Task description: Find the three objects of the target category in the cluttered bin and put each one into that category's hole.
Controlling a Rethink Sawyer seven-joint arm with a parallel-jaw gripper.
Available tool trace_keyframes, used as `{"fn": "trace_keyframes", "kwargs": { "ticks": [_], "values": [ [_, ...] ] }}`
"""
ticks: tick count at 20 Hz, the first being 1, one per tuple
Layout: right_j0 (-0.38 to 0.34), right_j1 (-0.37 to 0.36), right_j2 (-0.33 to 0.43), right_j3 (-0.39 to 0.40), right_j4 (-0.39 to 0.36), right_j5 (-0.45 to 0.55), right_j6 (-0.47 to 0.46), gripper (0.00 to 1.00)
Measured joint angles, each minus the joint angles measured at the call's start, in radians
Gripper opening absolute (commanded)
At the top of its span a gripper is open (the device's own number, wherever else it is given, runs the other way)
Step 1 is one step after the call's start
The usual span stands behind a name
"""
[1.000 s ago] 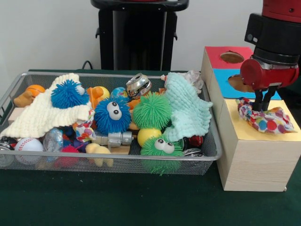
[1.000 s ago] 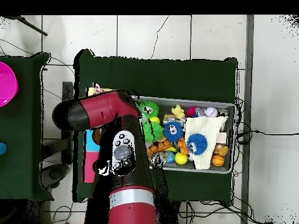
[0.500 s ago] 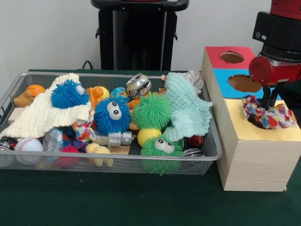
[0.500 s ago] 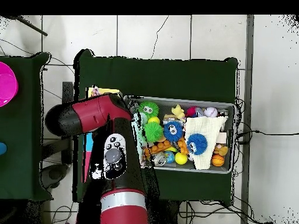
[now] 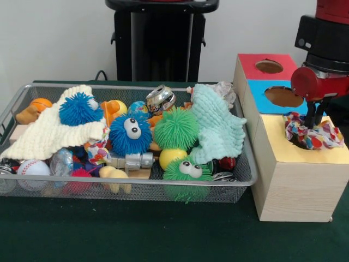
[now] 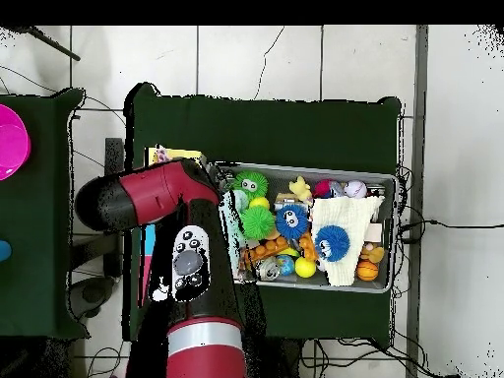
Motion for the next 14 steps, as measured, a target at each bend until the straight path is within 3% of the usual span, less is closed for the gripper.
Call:
{"fn": "trace_keyframes", "kwargs": {
  "ticks": [14],
  "values": [
    [-0.011, 0.105, -0.012, -0.015, 0.001, -0.221, 0.0, 0.0]
  ]
}}
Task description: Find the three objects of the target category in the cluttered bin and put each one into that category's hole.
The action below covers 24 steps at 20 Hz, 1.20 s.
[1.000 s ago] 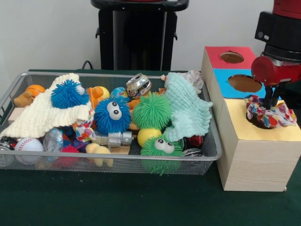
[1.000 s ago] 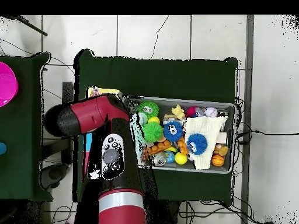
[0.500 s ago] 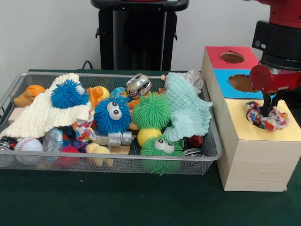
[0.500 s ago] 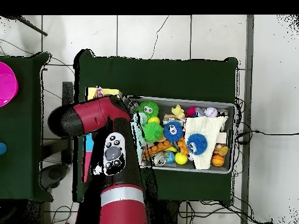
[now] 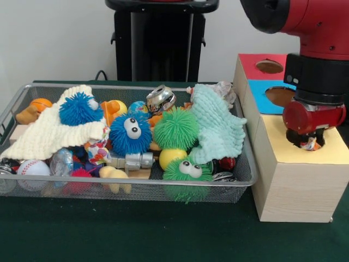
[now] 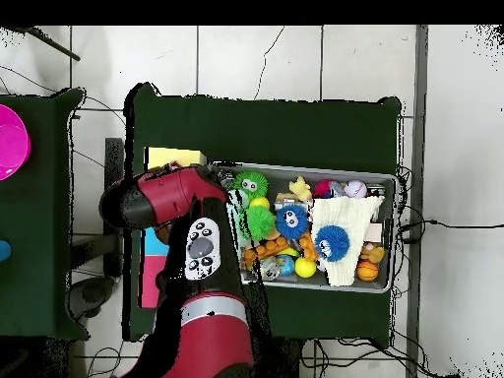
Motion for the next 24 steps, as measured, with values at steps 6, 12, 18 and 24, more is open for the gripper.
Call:
{"fn": "trace_keyframes", "kwargs": {
  "ticks": [6, 12, 18, 24],
  "values": [
    [0.0, 0.008, -0.006, -0.012, 0.0, -0.033, 0.0, 0.0],
    [0.001, 0.008, -0.007, -0.012, 0.0, -0.033, 0.0, 0.0],
    [0.009, -0.005, -0.008, -0.012, -0.001, 0.058, 0.0, 0.0],
    [0.016, -0.068, -0.008, -0.018, 0.001, 0.276, 0.0, 0.0]
  ]
}}
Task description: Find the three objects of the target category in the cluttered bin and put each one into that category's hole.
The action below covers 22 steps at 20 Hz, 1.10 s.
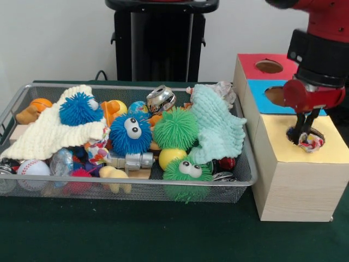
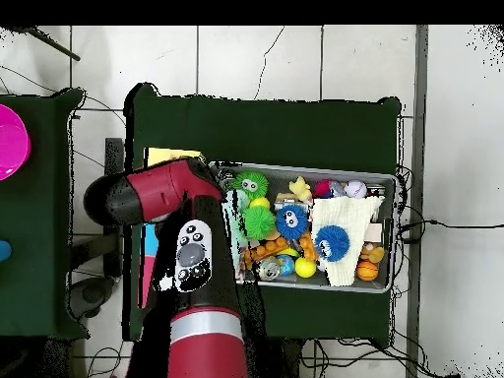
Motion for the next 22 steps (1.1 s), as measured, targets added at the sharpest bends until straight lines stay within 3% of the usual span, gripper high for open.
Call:
{"fn": "trace_keyframes", "kwargs": {
  "ticks": [6, 7, 22],
  "values": [
    [0.003, -0.04, 0.001, 0.0, 0.0, 0.078, 0.0, 0.0],
    [0.003, -0.053, 0.003, 0.0, 0.003, 0.082, 0.0, 1.0],
    [0.001, -0.089, 0.02, 0.0, 0.005, 0.082, 0.0, 1.0]
  ]
}}
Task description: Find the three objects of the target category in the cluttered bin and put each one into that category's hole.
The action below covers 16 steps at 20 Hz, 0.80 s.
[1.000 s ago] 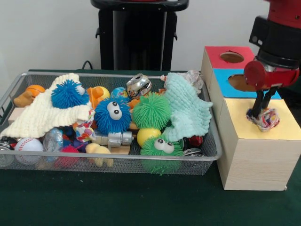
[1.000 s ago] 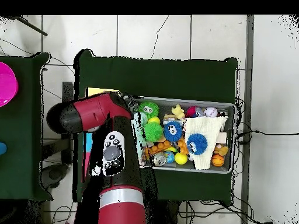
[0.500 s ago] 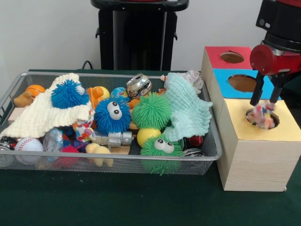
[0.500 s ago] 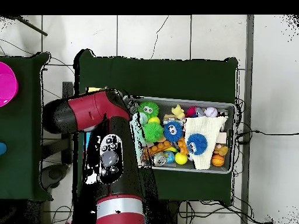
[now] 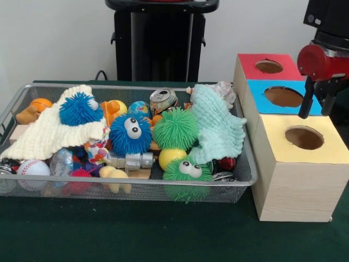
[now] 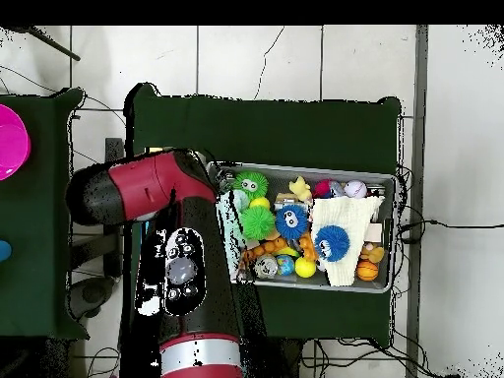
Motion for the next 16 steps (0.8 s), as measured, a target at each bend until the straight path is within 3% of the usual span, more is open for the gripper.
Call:
{"fn": "trace_keyframes", "kwargs": {
  "ticks": [10, 16],
  "values": [
    [-0.014, -0.019, 0.015, -0.002, 0.001, 0.034, 0.0, 1.0],
    [-0.081, -0.017, 0.061, -0.053, 0.0, 0.102, 0.0, 1.0]
  ]
}}
